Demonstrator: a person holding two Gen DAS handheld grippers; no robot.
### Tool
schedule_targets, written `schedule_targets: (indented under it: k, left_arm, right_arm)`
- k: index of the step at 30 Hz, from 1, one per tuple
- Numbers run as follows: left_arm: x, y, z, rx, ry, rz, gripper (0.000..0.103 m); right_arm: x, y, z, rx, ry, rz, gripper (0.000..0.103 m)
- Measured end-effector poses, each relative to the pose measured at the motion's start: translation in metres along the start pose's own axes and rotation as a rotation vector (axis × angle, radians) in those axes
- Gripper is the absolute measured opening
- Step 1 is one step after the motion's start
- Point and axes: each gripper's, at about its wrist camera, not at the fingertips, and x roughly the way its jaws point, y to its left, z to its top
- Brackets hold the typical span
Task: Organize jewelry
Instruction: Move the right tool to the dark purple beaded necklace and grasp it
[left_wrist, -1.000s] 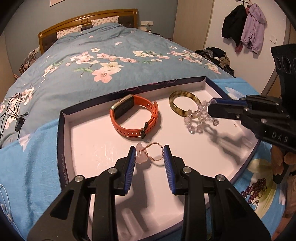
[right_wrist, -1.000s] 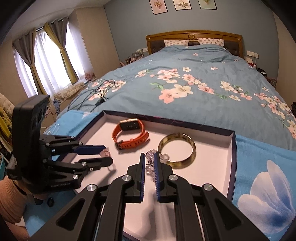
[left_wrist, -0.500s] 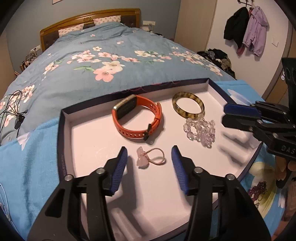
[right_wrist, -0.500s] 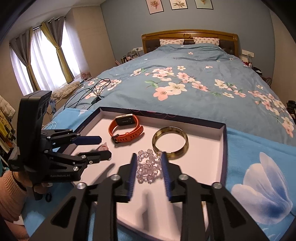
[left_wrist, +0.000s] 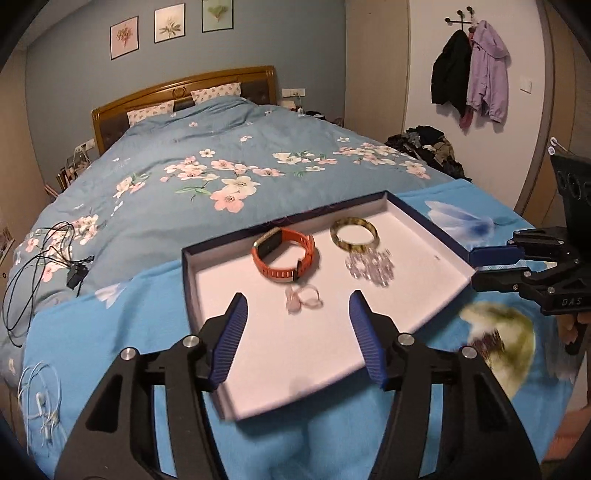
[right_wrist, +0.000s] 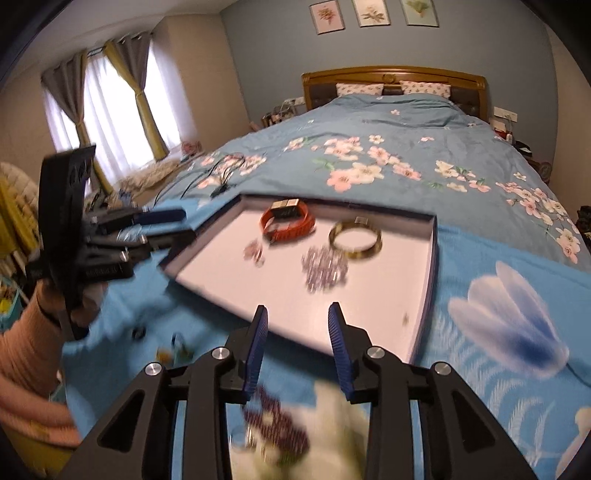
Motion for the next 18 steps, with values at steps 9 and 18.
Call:
schedule_targets:
  k: [9, 18]
  left_arm:
    - [-0.032, -0.01, -0.051, 0.015, 0.031, -0.053, 0.062]
    - [-0.052, -0.021, -0.077, -0.001, 0.024, -0.079, 0.062]
  right_arm:
    - [0.006, 0.006, -0.046, -0.018, 0.121, -0.033, 0.031]
    - [0.016, 0.016, -0.049, -0.071, 0.164, -0.014, 0.031]
